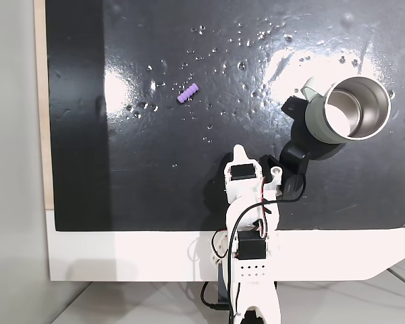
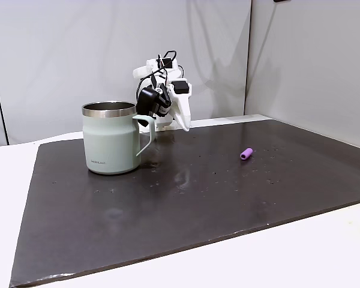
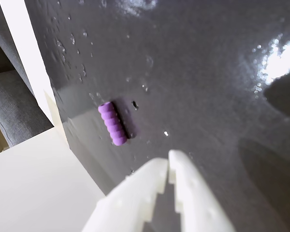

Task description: Grasp a pengrip and put it in the cup.

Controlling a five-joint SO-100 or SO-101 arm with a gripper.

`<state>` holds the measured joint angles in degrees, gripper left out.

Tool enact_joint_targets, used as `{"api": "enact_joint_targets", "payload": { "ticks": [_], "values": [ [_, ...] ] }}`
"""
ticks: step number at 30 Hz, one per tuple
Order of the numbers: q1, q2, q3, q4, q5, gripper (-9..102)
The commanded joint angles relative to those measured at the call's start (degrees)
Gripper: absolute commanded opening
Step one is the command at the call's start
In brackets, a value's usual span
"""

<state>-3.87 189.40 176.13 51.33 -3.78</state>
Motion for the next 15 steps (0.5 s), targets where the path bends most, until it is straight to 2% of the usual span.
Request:
{"api": "enact_joint_targets", "payload": {
  "ticks": [1,15],
  "values": [
    [0.4,0.6,-0.3,-2.5,0.4,0],
    [-0.3,0.6,-1.1,-3.0,-1.1,0]
  ]
}}
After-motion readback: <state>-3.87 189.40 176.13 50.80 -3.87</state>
